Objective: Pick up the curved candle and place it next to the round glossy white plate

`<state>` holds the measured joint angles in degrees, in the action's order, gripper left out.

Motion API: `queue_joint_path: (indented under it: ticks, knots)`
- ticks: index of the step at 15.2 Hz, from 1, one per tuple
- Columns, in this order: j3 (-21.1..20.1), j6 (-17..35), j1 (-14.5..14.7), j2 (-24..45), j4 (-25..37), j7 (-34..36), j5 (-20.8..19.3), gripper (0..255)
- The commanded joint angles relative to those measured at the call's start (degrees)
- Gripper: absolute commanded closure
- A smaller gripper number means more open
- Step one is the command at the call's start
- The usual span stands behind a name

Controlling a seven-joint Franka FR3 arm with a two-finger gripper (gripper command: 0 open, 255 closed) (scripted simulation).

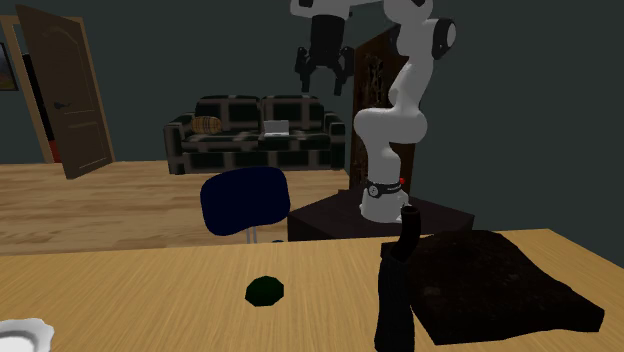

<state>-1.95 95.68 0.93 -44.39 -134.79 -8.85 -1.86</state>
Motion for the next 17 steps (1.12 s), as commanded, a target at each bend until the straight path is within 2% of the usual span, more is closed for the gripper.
queue_joint_path:
  ticks: [1, 9, 17]
  knots:
    - [0.00, 0.00, 0.00, 0.00, 0.00, 0.00, 0.00, 0]
    - [-6.10, 9.17, 3.20, 8.70, -0.43, 7.27, 6.19, 0]
    - [-12.11, 18.10, 5.74, 20.42, 3.29, 13.89, 10.33, 0]
